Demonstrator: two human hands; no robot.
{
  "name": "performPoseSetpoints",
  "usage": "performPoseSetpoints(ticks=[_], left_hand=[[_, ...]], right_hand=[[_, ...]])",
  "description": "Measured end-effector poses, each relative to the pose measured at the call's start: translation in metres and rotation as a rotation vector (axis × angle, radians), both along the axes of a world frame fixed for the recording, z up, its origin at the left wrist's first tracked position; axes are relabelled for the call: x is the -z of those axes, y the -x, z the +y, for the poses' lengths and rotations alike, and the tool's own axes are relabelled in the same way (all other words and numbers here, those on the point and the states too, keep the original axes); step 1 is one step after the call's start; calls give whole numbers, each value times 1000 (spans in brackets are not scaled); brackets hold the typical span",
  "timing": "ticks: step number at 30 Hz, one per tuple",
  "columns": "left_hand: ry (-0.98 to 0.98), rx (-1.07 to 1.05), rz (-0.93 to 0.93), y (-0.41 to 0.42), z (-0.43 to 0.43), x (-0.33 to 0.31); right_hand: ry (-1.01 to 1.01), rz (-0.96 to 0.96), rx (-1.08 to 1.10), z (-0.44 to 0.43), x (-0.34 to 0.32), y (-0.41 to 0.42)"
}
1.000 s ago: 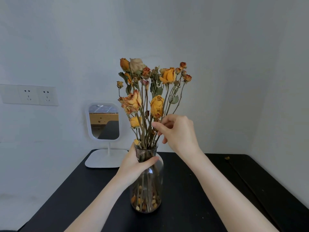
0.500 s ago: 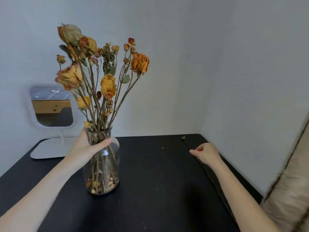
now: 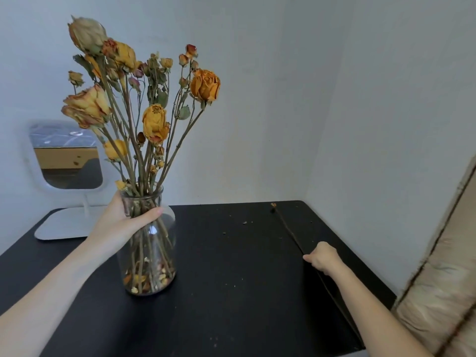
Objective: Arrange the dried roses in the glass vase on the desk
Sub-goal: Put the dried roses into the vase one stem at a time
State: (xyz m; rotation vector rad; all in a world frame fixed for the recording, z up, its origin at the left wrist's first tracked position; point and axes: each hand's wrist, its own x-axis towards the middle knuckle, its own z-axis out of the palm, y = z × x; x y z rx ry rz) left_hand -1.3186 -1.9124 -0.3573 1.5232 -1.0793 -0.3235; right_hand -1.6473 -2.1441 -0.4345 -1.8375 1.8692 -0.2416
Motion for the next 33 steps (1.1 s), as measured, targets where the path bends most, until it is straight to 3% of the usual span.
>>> performPoseSetpoints(ticks=[5, 10, 15, 21, 25, 30, 33], left_hand=[[-6, -16, -37, -1, 0, 0], [1, -32, -37, -1, -1, 1], [-11, -49, -4, -4, -1, 4], [-31, -38, 55, -3, -3, 3], [-37, -45, 55, 0, -1, 1], [-33, -46, 63, 0, -2, 1], [-43, -58, 44, 0, -3, 1]], right_hand=[[-1, 5, -55, 4, -3, -6], [126, -147, -194, 16, -22, -20], [350, -402, -382, 45, -73, -53], [349, -885, -550, 96, -132, -99], [576, -1166, -624, 137, -166, -118], [868, -1378, -628, 167, -196, -134], [954, -1360, -622, 172, -202, -141]])
